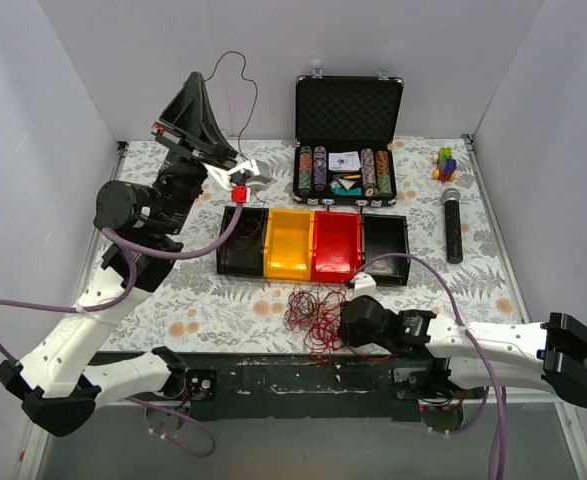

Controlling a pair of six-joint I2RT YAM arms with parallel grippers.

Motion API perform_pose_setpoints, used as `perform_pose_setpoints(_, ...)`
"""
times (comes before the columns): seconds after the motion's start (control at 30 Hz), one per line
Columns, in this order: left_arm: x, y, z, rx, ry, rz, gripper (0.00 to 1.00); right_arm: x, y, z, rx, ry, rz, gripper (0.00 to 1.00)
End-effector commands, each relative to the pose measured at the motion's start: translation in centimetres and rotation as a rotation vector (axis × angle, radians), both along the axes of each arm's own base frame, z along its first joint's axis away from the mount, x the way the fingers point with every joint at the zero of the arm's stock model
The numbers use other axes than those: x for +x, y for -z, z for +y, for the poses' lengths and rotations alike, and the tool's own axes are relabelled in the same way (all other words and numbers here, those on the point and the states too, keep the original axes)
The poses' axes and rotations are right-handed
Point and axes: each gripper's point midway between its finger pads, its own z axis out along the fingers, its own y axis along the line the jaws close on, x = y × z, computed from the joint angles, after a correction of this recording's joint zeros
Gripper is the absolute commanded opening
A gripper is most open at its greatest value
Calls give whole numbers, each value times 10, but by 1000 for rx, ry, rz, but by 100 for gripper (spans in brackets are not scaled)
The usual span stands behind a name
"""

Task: Untangle the cables

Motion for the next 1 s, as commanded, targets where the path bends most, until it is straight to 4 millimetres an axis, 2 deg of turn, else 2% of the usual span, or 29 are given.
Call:
perform_pose_setpoints(0.0,-5,-3,12,-82,11,-10,0,-1,0,2,15,-23,-5,33)
perform_pose_setpoints(0.33,27,12,13,-65,-4,17,0,-4,3,2,23,-24,5,33)
perform_pose_setpoints(0.5,49,27,27,-62,-44,43,0,-5,5,1,22,-23,9,33)
perform_pose_setpoints(0.67,58,37,26,-56,-19,61,0,-5,7,0,22,-20,11,33)
perform_pose_setpoints(0.97,68,69,19,-65,24,145,0,-6,10,-1,24,-13,21,33)
